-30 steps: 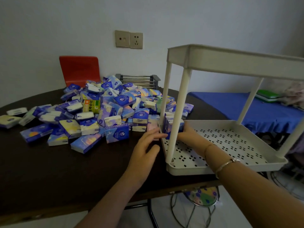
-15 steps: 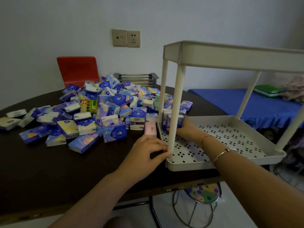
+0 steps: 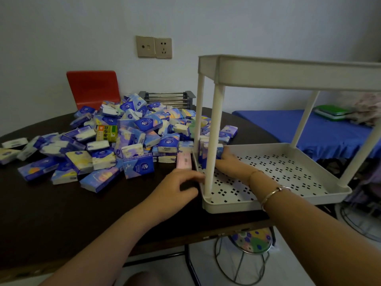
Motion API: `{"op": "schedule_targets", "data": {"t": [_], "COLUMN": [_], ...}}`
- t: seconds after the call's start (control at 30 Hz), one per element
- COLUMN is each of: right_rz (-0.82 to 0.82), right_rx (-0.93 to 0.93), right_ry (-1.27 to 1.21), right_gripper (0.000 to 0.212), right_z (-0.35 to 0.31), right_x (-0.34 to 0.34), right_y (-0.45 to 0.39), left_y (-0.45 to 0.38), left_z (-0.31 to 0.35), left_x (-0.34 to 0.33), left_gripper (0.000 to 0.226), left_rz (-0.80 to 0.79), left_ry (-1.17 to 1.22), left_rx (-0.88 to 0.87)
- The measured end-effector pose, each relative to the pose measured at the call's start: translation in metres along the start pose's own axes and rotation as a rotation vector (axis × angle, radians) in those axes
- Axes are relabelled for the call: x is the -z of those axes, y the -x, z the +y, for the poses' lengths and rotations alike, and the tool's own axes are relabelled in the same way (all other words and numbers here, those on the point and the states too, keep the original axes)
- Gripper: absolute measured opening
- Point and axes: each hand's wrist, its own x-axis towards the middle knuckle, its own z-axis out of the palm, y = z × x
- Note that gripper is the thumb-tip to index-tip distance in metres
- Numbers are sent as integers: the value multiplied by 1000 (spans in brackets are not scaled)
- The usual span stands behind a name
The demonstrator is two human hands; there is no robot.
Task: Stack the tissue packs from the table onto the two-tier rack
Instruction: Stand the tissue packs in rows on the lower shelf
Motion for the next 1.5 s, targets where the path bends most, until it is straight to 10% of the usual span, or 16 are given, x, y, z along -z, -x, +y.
{"op": "schedule_targets", "data": {"t": [0.5, 0.83, 1.2, 1.5], "right_rz": [7, -8, 355, 146], "right_rx": [45, 19, 281, 509], "right_ry": [82, 69, -30, -114], "right_gripper": [62, 45, 6, 11], "right_z": [8, -9, -28, -87], "right_x": [-2, 12, 7, -45], "right_y": [-16, 24, 173, 192], "left_y": [-85, -57, 16, 43], "left_z": [-15, 12, -35, -76], "left_x": [-34, -11, 34, 64], "left_gripper": [58, 50, 56, 66], "left_rz": [161, 140, 487, 443], "left_ry": [156, 231, -458, -538], "left_rx": [324, 214, 128, 189]}}
